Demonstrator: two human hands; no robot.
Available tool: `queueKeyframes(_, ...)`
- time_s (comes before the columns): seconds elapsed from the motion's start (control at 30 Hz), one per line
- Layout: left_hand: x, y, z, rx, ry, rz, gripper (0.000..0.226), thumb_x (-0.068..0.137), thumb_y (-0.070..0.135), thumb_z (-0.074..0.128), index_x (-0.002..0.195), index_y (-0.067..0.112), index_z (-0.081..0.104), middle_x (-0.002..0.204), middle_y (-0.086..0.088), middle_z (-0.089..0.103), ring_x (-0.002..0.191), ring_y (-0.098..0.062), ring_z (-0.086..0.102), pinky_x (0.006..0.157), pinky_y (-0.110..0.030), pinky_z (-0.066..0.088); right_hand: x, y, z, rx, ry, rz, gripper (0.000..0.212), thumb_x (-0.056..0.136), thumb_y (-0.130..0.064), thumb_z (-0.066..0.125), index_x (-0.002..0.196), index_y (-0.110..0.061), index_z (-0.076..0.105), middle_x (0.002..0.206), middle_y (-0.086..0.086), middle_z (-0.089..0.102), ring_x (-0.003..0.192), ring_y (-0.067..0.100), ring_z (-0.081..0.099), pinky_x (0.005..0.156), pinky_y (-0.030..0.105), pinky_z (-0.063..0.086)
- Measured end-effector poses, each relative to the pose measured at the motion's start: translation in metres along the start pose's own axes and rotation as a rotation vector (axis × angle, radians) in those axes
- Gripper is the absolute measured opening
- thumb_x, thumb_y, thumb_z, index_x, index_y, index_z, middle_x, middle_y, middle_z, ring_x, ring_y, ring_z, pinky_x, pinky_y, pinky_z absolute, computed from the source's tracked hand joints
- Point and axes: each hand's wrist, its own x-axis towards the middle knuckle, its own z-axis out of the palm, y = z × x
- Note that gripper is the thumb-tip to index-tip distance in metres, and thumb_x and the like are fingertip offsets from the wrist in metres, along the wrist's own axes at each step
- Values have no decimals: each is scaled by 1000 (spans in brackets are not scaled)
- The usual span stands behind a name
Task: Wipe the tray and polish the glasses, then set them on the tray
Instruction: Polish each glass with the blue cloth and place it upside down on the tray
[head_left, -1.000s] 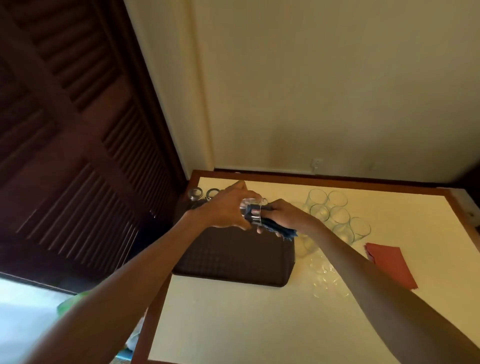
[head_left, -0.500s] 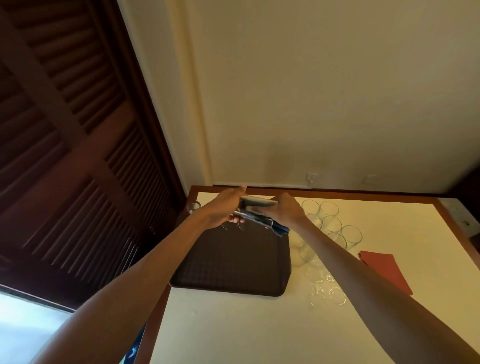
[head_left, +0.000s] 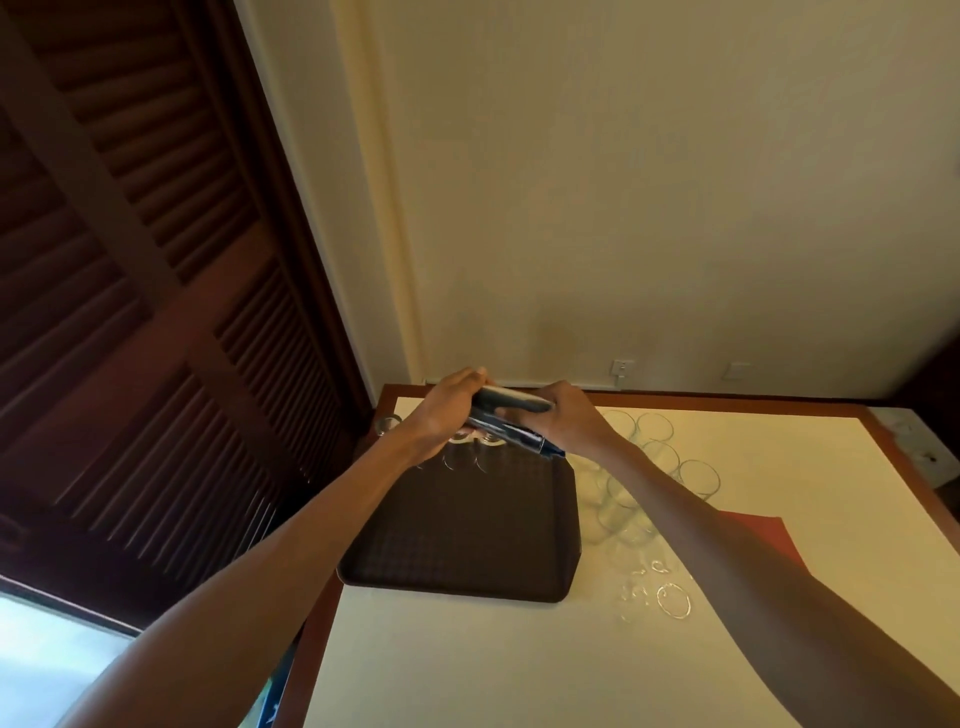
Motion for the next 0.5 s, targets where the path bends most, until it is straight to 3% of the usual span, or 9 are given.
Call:
queueKeyframes(0.1, -3, -3, -7, -21, -34, -1, 40, 114, 35, 32, 111, 11, 63, 107, -17, 60, 99, -29, 59, 99, -48, 51, -3, -5, 5, -102, 110, -29, 45, 82, -64, 69, 87, -20, 75, 73, -10, 69, 61, 8, 65, 51, 18, 49)
queueKeyframes(0.17, -8, 0, -15, -66, -85, -14, 41, 113, 39, 33, 110, 13, 64, 109, -17, 62, 101, -29, 60, 101, -50, 51, -3, -6, 4, -199, 209, -123, 36, 83, -61, 71, 77, -26, 72, 65, -12, 63, 55, 10, 61, 47, 22, 46)
queueKeyframes(0.3, -5, 9, -29, -198, -206, -215, 58, 109, 56, 33, 117, 7, 62, 100, -17, 68, 87, -26, 64, 80, -36, 53, 0, -23, -4, -514, 327, -421, 18, 81, -24, 75, 65, -19, 66, 55, -11, 49, 49, 17, 52, 50, 24, 34)
queueKeyframes(0.4, -3, 13, -30, -163, -227, -342, 51, 110, 47, 40, 121, 2, 61, 93, -18, 70, 69, -21, 65, 54, -23, 53, 0, -42, -7, -683, 396, -619, 8, 66, -19, 71, 61, -15, 66, 51, -4, 55, 44, 20, 50, 50, 21, 36)
queueKeyframes(0.5, -2, 20, -19, -45, -36, -261, 37, 110, 32, 40, 110, -1, 59, 79, -15, 66, 50, -14, 58, 39, -20, 41, 7, -41, -6, -593, 383, -497, 14, 74, -26, 75, 67, -16, 69, 58, -3, 63, 50, 18, 54, 54, 25, 46)
